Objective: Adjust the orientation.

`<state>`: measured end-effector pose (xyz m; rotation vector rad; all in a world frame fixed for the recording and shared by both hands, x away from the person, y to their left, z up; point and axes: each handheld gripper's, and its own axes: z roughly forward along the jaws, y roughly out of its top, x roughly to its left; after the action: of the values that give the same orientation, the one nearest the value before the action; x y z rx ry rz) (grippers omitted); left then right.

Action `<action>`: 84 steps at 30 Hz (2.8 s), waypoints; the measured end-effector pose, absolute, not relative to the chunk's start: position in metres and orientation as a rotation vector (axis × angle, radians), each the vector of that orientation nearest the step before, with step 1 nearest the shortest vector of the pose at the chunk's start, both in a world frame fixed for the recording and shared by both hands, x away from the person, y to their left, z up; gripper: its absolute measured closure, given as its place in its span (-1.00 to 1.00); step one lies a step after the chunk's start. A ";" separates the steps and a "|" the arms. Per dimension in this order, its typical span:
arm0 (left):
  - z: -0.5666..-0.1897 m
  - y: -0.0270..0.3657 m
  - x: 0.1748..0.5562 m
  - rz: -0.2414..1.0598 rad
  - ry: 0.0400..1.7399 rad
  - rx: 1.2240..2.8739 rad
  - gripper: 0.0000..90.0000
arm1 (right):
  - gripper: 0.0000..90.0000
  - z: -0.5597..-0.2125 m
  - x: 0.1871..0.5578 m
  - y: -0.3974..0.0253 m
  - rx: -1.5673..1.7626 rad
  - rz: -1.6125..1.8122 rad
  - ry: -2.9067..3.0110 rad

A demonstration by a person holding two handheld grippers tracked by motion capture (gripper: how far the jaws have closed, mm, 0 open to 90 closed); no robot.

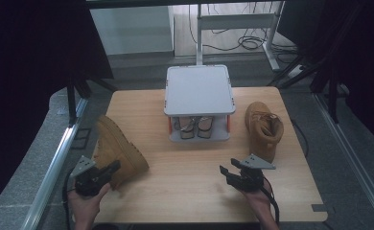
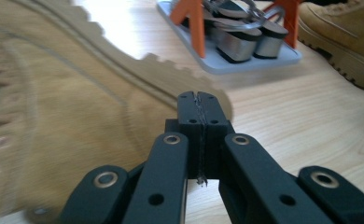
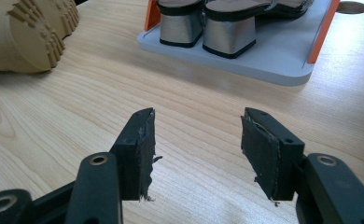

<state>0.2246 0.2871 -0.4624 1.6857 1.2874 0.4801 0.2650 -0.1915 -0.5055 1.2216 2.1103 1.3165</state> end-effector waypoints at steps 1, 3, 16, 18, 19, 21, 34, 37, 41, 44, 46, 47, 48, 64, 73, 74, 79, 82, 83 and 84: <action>-0.463 0.291 0.224 0.484 1.297 1.676 0.99 | 0.00 -0.506 0.265 -0.191 1.223 1.315 2.110; -0.464 0.300 0.223 0.488 1.320 1.657 0.99 | 0.00 -0.506 0.265 -0.191 1.227 1.313 2.111; -0.489 0.349 0.204 0.483 1.428 1.540 0.99 | 0.00 -0.508 0.266 -0.190 1.231 1.302 2.117; -0.489 0.353 0.202 0.464 1.425 1.518 0.99 | -0.01 -0.508 0.267 -0.190 1.233 1.302 2.116; -0.490 0.353 0.202 0.470 1.431 1.527 1.00 | -0.01 -0.508 0.267 -0.191 1.235 1.299 2.113; -0.492 0.351 0.203 0.485 1.446 1.554 1.00 | 0.00 -0.507 0.268 -0.192 1.240 1.302 2.106; -0.504 0.348 0.203 0.443 1.454 1.589 1.00 | -0.01 -0.509 0.268 -0.194 1.250 1.293 2.105; -0.509 0.345 0.206 0.425 1.458 1.604 1.00 | -0.01 -0.510 0.268 -0.194 1.252 1.279 2.107; -0.515 0.340 0.213 0.401 1.452 1.631 1.00 | -0.01 -0.511 0.270 -0.195 1.263 1.268 2.108; -0.516 0.338 0.215 0.400 1.443 1.637 1.00 | -0.01 -0.512 0.270 -0.195 1.263 1.265 2.109; -0.515 0.337 0.215 0.404 1.440 1.640 1.00 | -0.01 -0.511 0.269 -0.195 1.265 1.268 2.107; -0.515 0.337 0.216 0.401 1.440 1.640 1.00 | -0.01 -0.511 0.269 -0.195 1.266 1.268 2.107; -0.515 0.336 0.217 0.398 1.440 1.640 1.00 | -0.01 -0.512 0.270 -0.195 1.267 1.268 2.107; -0.503 0.327 0.224 0.411 1.392 1.638 1.00 | -0.01 -0.514 0.270 -0.192 1.274 1.257 2.120; -0.494 0.320 0.229 0.434 1.362 1.656 0.99 | -0.01 -0.515 0.271 -0.192 1.275 1.252 2.119; -0.493 0.319 0.230 0.437 1.358 1.655 0.99 | -0.01 -0.515 0.271 -0.192 1.275 1.251 2.118; -0.482 0.311 0.238 0.451 1.327 1.671 0.99 | -0.01 -0.515 0.271 -0.192 1.276 1.249 2.119; -0.476 0.305 0.244 0.465 1.305 1.684 0.99 | -0.01 -0.515 0.270 -0.192 1.276 1.249 2.118; -0.475 0.302 0.246 0.460 1.299 1.689 0.98 | -0.01 -0.516 0.270 -0.192 1.276 1.247 2.119; -0.474 0.300 0.248 0.458 1.294 1.696 0.98 | -0.01 -0.516 0.270 -0.193 1.276 1.246 2.119</action>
<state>0.2477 0.2998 -0.4736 1.6962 1.2943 0.4575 0.2703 -0.1927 -0.5158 1.2762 2.1187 1.2459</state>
